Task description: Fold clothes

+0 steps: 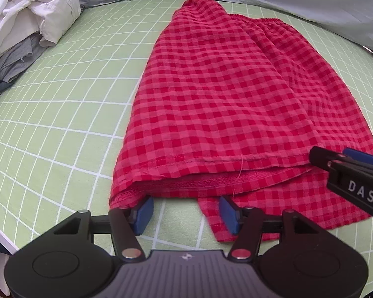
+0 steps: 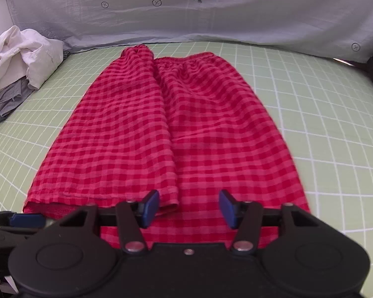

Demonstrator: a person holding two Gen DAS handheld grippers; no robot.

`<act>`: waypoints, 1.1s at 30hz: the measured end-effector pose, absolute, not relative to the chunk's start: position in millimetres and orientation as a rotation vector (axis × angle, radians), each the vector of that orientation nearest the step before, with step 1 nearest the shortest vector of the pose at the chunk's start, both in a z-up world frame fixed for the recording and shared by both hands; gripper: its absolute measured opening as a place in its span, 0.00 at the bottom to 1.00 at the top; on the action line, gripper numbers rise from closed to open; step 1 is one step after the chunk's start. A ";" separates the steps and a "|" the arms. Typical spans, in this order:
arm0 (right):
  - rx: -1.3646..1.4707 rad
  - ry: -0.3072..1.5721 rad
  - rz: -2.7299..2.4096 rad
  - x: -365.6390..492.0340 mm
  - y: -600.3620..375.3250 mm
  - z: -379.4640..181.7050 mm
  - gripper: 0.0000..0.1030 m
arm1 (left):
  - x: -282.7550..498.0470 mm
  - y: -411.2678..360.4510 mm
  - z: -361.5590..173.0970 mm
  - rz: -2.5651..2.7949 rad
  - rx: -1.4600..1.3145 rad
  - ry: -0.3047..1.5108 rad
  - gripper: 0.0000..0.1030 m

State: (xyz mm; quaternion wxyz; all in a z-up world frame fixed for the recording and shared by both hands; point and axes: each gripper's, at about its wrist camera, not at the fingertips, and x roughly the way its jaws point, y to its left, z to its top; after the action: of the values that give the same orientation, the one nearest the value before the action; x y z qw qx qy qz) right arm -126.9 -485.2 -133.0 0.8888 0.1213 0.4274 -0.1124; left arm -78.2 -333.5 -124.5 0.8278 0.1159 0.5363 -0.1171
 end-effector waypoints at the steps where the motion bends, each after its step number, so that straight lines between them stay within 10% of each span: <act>1: 0.267 0.891 -0.224 -124.2 -484.1 -135.3 0.42 | -79.0 -333.3 -124.4 -0.250 0.249 1.139 0.59; 7: 0.289 0.895 -0.218 -120.7 -478.9 -137.8 0.02 | -84.7 -332.4 -124.9 -0.255 0.295 1.132 0.67; 33: 0.351 0.811 -0.538 -230.6 -515.2 -87.5 0.01 | -100.0 -311.9 -126.5 -0.210 0.378 1.094 0.76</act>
State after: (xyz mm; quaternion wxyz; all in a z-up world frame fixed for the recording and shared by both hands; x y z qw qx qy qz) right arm -230.6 -515.2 -87.5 0.8691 0.1679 0.3876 -0.2572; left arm -100.0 -311.9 -126.5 0.8319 0.1783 0.5160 -0.0990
